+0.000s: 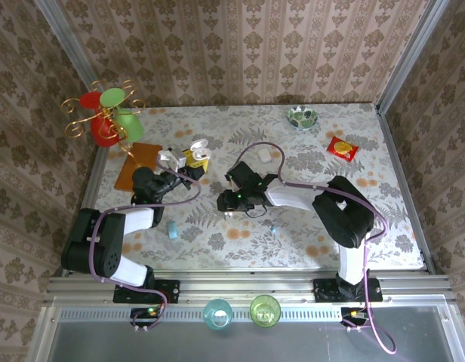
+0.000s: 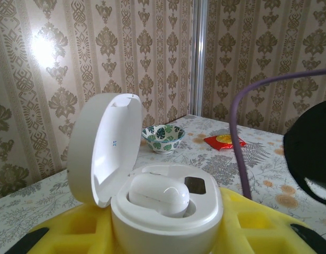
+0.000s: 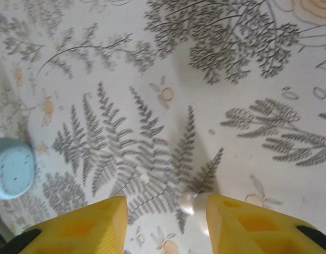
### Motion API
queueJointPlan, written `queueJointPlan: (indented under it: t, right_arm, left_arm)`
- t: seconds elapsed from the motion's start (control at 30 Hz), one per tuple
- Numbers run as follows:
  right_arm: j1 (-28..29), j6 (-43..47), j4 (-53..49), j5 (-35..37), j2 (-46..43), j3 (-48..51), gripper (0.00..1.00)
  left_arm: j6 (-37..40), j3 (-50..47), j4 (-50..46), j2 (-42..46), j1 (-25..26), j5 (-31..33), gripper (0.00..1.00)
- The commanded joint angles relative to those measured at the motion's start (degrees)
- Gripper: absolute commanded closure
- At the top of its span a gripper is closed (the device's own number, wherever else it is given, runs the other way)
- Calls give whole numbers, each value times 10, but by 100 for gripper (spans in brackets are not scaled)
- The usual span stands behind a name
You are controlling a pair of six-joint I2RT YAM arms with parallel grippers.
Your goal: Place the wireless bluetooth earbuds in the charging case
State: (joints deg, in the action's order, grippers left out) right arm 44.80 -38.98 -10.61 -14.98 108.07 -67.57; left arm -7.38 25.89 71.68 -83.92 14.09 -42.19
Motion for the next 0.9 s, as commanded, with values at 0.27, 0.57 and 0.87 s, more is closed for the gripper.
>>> queueJointPlan:
  t: [0.27,0.57,0.87]
  right_arm:
    - [51,-41,13,8,2,29,54]
    - [20,-53,13,46,27,30,55]
    - [1,-23,-4,43,47,-5,55]
  left_arm:
    - [-9,11,22,0,-8,-4,72]
    - [-9,9,21,3,-9,-6,72]
    - [-9,13,21,-2,-10,-7,72]
